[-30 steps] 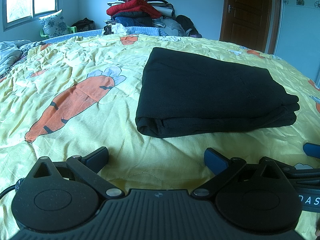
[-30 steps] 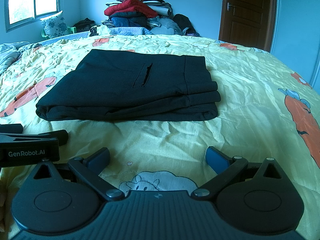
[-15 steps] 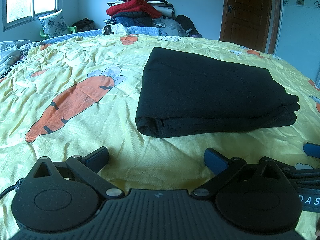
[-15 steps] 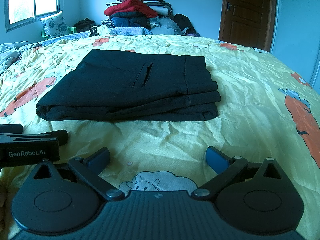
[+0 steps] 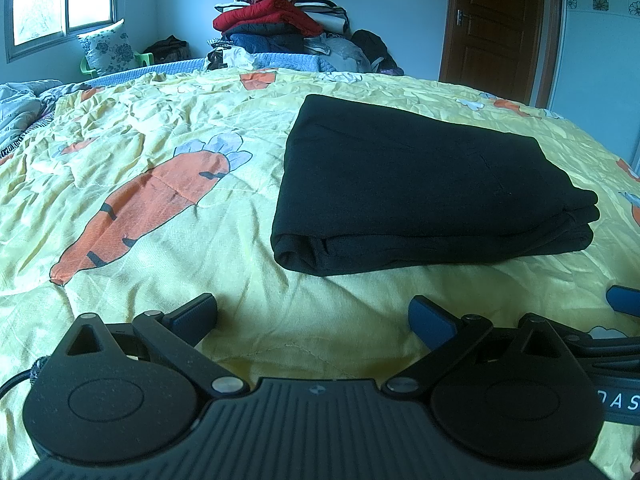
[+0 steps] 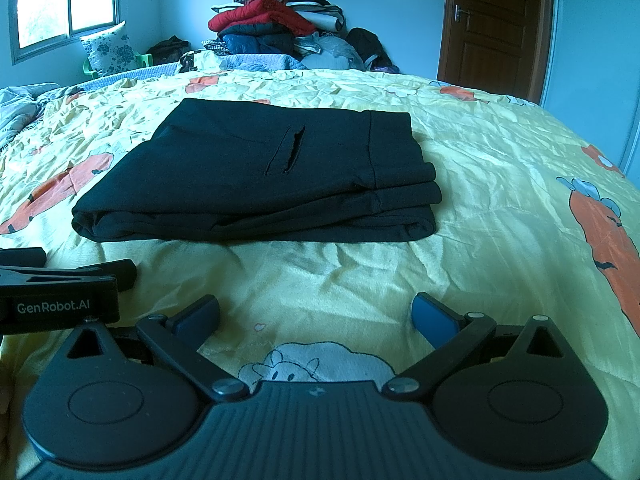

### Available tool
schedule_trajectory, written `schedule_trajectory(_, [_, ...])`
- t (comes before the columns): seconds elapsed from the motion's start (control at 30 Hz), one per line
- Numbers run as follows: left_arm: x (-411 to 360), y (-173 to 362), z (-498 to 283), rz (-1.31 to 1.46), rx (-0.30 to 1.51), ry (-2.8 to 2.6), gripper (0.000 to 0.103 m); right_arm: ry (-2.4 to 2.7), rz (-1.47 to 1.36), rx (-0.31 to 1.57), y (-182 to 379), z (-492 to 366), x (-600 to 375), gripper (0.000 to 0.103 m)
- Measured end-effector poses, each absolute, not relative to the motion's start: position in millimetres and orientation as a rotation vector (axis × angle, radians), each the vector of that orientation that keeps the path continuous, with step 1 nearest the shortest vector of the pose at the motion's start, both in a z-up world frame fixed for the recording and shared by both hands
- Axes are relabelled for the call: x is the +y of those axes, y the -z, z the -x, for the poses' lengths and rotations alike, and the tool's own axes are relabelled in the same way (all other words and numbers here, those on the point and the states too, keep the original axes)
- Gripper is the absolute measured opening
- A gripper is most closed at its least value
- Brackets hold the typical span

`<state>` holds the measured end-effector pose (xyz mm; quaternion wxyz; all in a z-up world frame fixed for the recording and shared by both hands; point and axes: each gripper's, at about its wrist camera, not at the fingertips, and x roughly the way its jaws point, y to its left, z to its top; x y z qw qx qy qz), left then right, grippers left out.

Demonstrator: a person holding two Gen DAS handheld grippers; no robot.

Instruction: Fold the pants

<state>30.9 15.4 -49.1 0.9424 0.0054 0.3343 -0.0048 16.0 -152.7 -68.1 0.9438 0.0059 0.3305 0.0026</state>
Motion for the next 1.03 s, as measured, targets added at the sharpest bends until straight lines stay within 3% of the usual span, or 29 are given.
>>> schedule_trajectory(1.03, [16.0, 48.3, -30.0, -0.002, 0.68, 0.016, 0.103, -0.002, -0.008, 0.675, 67.6, -16.0, -151.6, 0.103])
